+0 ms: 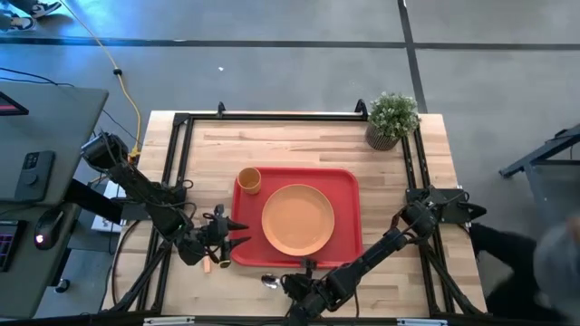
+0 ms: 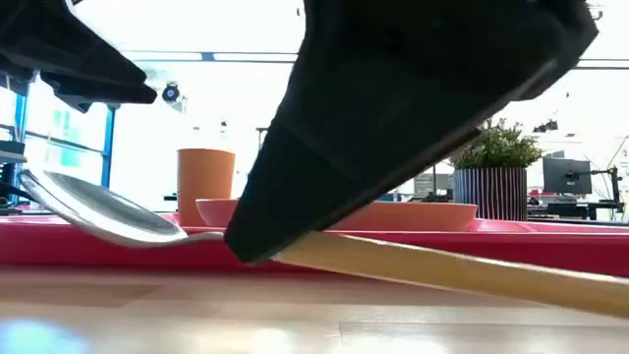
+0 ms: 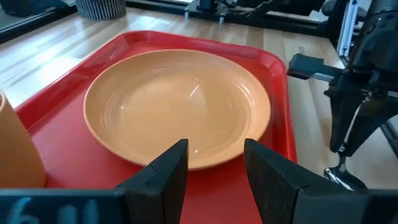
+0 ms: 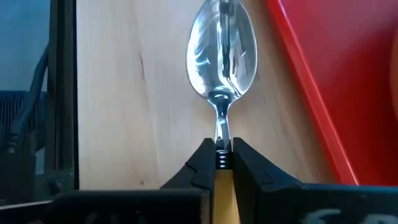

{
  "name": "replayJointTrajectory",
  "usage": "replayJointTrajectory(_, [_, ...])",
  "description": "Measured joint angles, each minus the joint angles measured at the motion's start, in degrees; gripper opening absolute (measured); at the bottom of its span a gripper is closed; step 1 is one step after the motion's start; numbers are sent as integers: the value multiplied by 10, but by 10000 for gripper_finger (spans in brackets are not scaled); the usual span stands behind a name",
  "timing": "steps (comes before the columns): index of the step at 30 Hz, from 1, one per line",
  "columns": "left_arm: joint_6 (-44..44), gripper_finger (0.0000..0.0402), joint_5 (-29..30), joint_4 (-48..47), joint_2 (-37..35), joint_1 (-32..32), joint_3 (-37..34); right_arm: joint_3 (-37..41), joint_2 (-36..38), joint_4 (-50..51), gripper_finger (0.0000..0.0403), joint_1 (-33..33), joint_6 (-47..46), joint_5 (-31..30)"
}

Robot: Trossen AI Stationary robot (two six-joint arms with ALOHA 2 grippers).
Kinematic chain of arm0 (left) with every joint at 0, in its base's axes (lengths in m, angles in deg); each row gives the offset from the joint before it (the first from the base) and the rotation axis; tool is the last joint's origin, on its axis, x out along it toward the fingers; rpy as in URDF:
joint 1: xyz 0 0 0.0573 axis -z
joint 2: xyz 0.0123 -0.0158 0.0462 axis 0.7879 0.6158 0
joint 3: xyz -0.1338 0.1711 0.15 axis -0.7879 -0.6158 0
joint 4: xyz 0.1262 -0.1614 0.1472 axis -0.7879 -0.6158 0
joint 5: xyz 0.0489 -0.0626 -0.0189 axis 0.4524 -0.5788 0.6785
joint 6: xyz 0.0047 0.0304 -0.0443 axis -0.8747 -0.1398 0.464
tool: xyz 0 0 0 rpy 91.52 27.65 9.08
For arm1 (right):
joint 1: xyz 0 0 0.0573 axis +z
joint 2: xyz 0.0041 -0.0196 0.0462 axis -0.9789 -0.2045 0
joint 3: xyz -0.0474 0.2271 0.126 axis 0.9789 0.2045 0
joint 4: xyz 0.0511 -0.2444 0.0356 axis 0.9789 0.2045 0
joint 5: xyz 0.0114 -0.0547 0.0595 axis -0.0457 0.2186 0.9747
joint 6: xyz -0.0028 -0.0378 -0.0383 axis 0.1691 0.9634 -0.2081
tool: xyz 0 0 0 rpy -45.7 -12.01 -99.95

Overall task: Pick and place plate/cup/fork/spoon on tray
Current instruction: Put the orange spoon on the red tray to the right of the orange plate

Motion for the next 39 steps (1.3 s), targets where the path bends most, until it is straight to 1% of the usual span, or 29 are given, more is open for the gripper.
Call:
replayJointTrajectory(3, [-16, 145, -2, 20, 0, 0, 0, 0, 2, 2, 17, 3, -1, -6])
replayJointTrajectory(5, [-22, 145, -6, 30, 0, 0, 0, 0, 8, -1, 17, 5, 4, -28])
replayJointTrajectory(9, [-41, 145, -39, 49, -2, 0, 2, 0, 27, -6, 18, 9, 23, -52])
replayJointTrajectory(13, [-54, 145, -50, 53, -3, 1, 20, 0, 54, 16, 18, 22, 37, -110])
replayJointTrajectory(16, [-62, 145, -51, 52, -3, 4, 30, 22, 79, 62, 18, 36, 1, -157])
replayJointTrajectory(18, [-62, 145, -50, 53, -3, 7, 32, 50, 99, 88, 18, 46, -45, -187])
replayJointTrajectory(21, [-54, 145, -43, 52, -3, 11, 32, 114, 141, 99, 18, 63, -130, -239])
replayJointTrajectory(28, [-50, 145, -22, 52, -3, 14, 32, 291, 253, 105, 18, 94, -373, -356])
replayJointTrajectory(30, [-50, 145, -19, 52, -3, 14, 32, 337, 284, 117, 18, 91, -449, -377])
replayJointTrajectory(33, [-50, 145, -14, 51, -3, 14, 32, 397, 322, 134, 18, 65, -550, -381])
replayJointTrajectory(35, [-50, 145, -13, 51, -3, 14, 32, 430, 335, 137, 18, 38, -599, -365])
replayJointTrajectory(39, [-41, 145, -13, 44, -3, 14, 32, 480, 338, 135, 18, -20, -678, -260])
